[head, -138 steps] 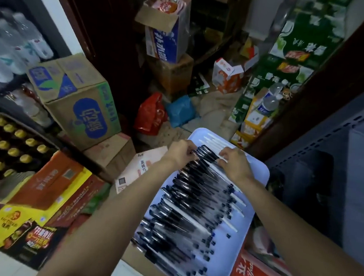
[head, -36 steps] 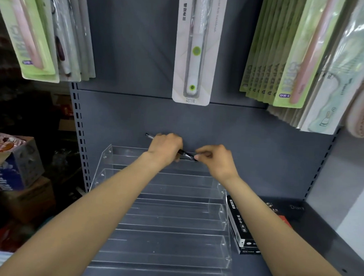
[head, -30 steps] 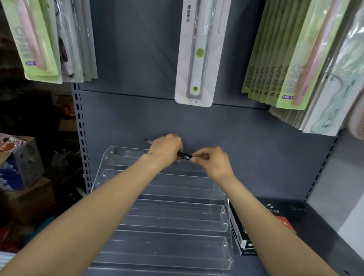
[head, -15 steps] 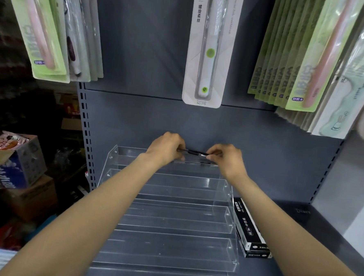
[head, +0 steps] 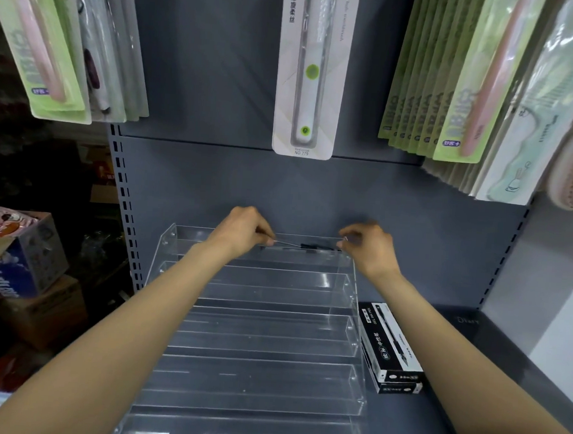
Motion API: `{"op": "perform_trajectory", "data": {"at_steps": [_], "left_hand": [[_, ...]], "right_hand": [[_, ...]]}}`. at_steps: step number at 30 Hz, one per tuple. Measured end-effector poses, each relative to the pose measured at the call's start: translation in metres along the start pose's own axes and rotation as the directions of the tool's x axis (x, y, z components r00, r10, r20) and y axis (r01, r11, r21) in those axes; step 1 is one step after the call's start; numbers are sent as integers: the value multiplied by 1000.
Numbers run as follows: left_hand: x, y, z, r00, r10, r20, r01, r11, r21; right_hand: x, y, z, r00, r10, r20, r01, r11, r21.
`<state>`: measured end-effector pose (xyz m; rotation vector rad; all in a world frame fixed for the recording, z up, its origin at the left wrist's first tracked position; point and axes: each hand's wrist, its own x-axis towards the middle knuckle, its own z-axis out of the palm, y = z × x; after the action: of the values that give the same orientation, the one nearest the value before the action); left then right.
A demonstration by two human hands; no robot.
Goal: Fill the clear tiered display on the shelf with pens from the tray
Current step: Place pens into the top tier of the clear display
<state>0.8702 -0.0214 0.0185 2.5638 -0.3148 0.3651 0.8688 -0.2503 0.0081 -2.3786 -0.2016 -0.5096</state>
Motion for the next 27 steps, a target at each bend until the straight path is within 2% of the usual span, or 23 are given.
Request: {"op": "perform_trajectory", "data": {"at_steps": [6, 11, 15, 18, 21, 24, 27], "left_hand": [[9, 4, -2, 989, -130, 73, 129, 991, 30], [13, 11, 0, 960, -270, 72, 263, 960, 93], [15, 15, 3, 953, -290, 83, 284, 956, 77], [16, 18, 4, 960, -271, 76, 265, 961, 82], [14, 14, 7, 967, -252, 30, 249, 965, 79], [6, 7, 10, 973, -228, -23, 228, 974, 3], [-10, 4, 5, 983, -170, -68, 163, 982, -97]], "right_hand": [[-6, 9, 1, 982, 164, 93, -181, 959, 216], [-9, 14, 1, 978, 169, 120, -196, 941, 275], [-16, 16, 0, 973, 137, 187, -190, 934, 303], [-17, 15, -1, 975, 133, 179, -181, 940, 290], [-19, 9, -1, 981, 122, 154, -150, 971, 187], [-24, -1, -3, 998, 34, 53, -34, 999, 16], [-26, -19, -2, 997, -77, 13, 77, 997, -1]]}}
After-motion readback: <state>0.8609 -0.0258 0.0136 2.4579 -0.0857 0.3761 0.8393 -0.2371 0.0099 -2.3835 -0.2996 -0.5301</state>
